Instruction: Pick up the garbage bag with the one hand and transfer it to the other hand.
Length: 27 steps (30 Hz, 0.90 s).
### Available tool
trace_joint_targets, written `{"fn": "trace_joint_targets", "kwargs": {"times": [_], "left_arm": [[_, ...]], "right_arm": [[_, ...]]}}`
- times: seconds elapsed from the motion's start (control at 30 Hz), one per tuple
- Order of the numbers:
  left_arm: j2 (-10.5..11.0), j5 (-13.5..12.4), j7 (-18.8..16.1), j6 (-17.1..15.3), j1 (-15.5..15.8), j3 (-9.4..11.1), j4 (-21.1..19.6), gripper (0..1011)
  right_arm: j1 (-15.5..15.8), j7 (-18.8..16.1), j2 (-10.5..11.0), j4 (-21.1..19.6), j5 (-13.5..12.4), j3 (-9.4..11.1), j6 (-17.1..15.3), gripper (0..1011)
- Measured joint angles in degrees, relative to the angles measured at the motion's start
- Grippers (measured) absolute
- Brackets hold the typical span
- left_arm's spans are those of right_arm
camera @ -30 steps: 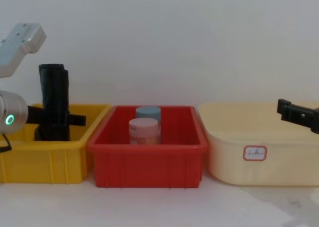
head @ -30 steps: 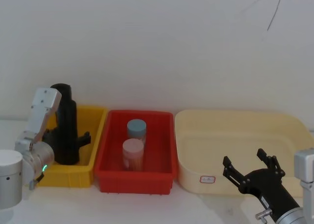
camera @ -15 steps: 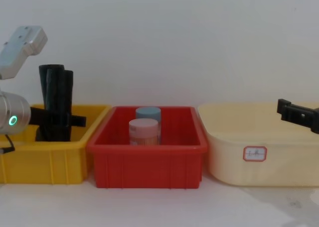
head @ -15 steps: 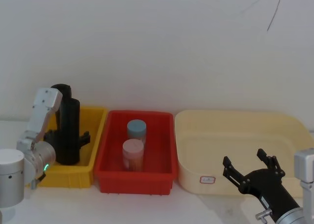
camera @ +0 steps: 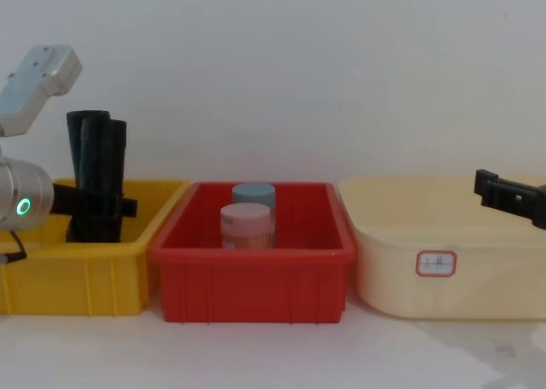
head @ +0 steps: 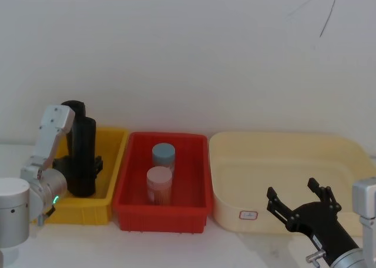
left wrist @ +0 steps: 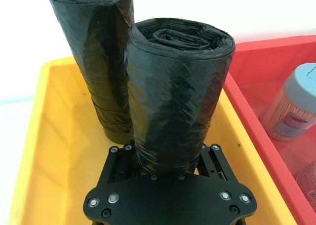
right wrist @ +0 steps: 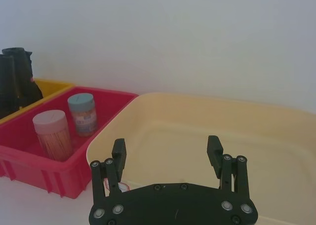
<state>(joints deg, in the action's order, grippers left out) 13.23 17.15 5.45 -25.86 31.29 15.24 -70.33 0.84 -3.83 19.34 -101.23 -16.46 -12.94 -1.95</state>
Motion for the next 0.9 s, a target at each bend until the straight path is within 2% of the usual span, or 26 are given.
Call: {"fn": "trace_joint_targets", "kwargs": {"times": [0.57, 0.9], "left_arm": [[0.0, 0.0, 0.0, 0.0, 0.1, 0.0, 0.2, 433], [-0.1, 0.0, 0.0, 0.0, 0.1, 0.0, 0.2, 421]], "right_arm": [[0.0, 0.0, 0.0, 0.0, 0.0, 0.0, 0.0, 1001], [-0.3, -0.2, 0.0, 0.0, 0.0, 0.0, -0.1, 1001]]}}
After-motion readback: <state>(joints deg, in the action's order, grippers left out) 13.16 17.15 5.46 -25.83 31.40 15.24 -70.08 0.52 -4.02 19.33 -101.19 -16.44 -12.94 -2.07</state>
